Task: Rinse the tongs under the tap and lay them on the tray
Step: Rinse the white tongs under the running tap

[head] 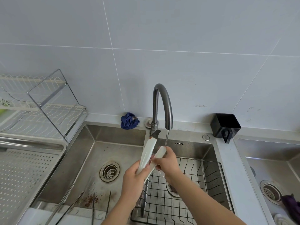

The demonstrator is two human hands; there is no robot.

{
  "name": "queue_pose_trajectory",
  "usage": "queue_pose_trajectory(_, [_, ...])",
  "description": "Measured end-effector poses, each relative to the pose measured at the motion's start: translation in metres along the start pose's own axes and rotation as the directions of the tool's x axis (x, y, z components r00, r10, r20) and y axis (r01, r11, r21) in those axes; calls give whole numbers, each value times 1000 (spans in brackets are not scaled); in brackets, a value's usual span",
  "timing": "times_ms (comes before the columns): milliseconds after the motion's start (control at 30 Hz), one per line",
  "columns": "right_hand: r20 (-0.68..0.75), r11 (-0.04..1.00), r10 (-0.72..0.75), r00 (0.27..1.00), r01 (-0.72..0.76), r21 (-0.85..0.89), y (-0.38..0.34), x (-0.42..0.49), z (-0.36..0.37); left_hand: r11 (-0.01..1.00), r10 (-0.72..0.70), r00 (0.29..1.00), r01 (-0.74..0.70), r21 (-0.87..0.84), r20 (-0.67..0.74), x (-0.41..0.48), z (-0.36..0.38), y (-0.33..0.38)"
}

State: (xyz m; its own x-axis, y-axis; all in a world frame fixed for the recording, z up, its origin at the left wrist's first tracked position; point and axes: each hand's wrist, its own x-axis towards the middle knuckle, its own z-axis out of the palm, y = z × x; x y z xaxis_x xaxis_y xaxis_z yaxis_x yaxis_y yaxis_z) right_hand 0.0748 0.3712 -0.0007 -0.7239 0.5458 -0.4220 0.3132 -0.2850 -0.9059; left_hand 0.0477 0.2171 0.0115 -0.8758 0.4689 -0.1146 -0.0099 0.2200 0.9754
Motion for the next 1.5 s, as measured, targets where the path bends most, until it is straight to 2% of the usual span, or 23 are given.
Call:
queue_pose_trajectory(67, [-76, 999, -42, 996, 41, -24, -6, 4, -3, 1000, 10, 1000, -10, -7, 11, 0, 2, 0])
queue_pose_trajectory(167, [-174, 998, -42, 984, 49, 39, -14, 7, -8, 1000, 10, 1000, -10, -30, 14, -1, 9, 1])
queue_pose_trajectory(300, [66, 994, 6, 998, -13, 105, -3, -1, -5, 987, -83, 996, 79, -137, -21, 8, 10, 7])
queue_pose_trajectory(367, [67, 996, 20, 998, -25, 86, -3, -3, -8, 981, -102, 995, 102, -164, 9, 12, 12, 9])
queue_pose_trajectory(533, [-89, 996, -27, 996, 35, 83, -15, 3, -18, 968, -104, 992, 119, -220, 78, 9, 19, 12])
queue_pose_trajectory(633, [25, 993, -47, 999, 44, 110, -8, -7, -13, 954, -140, 987, 156, -255, 78, 10, 22, 13])
queue_pose_trajectory(700, [120, 999, -52, 991, 51, 12, 3, -14, -7, 936, -166, 984, 178, -304, 67, 12, 22, 15])
queue_pose_trajectory(767, [73, 997, -69, 995, 71, -27, 7, -16, -2, 922, -174, 981, 192, -335, 84, 14, 23, 17])
queue_pose_trajectory(900, [-136, 991, -125, 983, 118, -57, -6, -4, -7, 917, -141, 982, 178, -356, 128, 14, 27, 21])
queue_pose_trajectory(967, [-157, 992, -121, 980, 115, -48, -11, 0, -9, 924, -137, 981, 176, -339, 137, 15, 28, 19])
queue_pose_trajectory(1033, [-86, 994, -111, 990, 112, -1, -8, -3, -8, 923, -159, 981, 186, -338, 108, 18, 29, 20])
queue_pose_trajectory(1100, [95, 996, -86, 992, 83, 43, 0, -8, -4, 897, -198, 977, 213, -388, 78, 22, 28, 22])
queue_pose_trajectory(1167, [230, 999, -37, 973, 35, 14, 4, -12, -4, 856, -223, 973, 225, -466, 60, 27, 27, 24])
queue_pose_trajectory(1233, [213, 999, -23, 977, 17, 34, -4, -6, -8, 824, -238, 970, 231, -517, 54, 30, 25, 23])
queue_pose_trajectory(1367, [35, 989, -39, 999, 34, 141, -23, 15, -12, 800, -256, 964, 257, -542, 79, 33, 30, 16])
queue_pose_trajectory(1433, [78, 978, -43, 996, 26, 208, -22, 14, -6, 801, -252, 965, 250, -544, 73, 36, 32, 13])
queue_pose_trajectory(1500, [135, 976, -41, 990, 11, 220, -18, 12, -8, 744, -301, 951, 277, -608, 65, 38, 29, 8])
